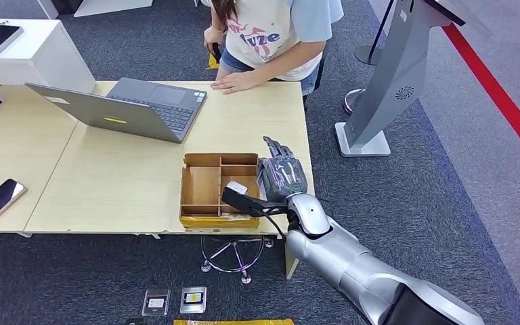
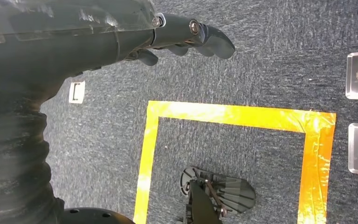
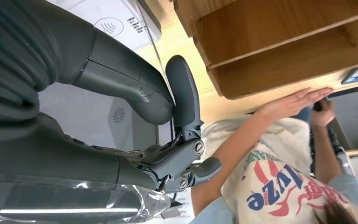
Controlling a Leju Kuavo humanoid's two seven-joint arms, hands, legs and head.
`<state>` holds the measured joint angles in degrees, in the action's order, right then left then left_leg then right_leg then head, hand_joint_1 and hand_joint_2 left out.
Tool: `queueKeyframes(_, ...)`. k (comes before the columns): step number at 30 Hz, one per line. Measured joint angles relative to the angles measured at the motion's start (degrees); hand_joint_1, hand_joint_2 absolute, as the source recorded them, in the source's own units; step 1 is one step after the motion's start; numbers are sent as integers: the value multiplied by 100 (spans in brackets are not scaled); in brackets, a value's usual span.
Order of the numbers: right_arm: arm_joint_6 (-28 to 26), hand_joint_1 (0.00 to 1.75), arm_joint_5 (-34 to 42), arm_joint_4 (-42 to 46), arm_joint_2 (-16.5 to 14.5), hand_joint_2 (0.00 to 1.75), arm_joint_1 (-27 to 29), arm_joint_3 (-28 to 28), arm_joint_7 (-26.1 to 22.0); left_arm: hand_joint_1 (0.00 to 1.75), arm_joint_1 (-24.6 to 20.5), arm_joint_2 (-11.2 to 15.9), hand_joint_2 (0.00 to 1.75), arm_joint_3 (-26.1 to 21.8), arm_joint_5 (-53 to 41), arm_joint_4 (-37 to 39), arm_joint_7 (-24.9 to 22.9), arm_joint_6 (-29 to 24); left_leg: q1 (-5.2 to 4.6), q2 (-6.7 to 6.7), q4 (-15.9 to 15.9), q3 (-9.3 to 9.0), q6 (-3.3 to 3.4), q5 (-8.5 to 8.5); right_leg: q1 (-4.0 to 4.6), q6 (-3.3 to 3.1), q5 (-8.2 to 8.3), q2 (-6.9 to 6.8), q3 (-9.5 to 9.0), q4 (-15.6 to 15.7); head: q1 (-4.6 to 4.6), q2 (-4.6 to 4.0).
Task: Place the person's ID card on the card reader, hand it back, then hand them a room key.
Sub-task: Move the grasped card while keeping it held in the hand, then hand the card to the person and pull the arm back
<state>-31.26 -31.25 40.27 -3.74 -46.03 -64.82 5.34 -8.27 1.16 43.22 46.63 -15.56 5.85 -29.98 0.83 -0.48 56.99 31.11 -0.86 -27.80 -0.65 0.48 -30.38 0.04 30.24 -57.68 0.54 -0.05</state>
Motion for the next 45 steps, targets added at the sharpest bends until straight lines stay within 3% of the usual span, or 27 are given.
queueKeyframes(8, -38, 175, -556, -185, -70, 175, -76, -38, 355, 0, 16, 0, 175, -26, 32, 0, 20, -31, 0, 0, 0, 0, 0, 0, 0, 0, 0, 0, 0, 0, 1, 1)
queueKeyframes(22, 328, 175, -1808, -267, 122, 175, -384, -173, 934, 0, 31, 31, 175, -36, 25, 0, 20, -14, 0, 0, 1, -1, 0, 0, 0, 0, 0, 1, 1, 0, 0, 1)
queueKeyframes(35, 788, 175, -2347, -271, 184, 175, -328, -460, 770, 0, 44, 46, 175, -36, 84, 0, 39, -1, 0, 0, 0, -1, 0, 0, 0, 0, 0, 0, 0, 0, -1, 1)
queueKeyframes(45, 870, 175, -2279, -368, 131, 175, -105, -604, 647, 0, 43, 46, 175, -36, 96, -1, 20, -17, 0, 0, 0, -1, 0, 0, 0, 0, 0, 0, 0, 0, 1, 1)
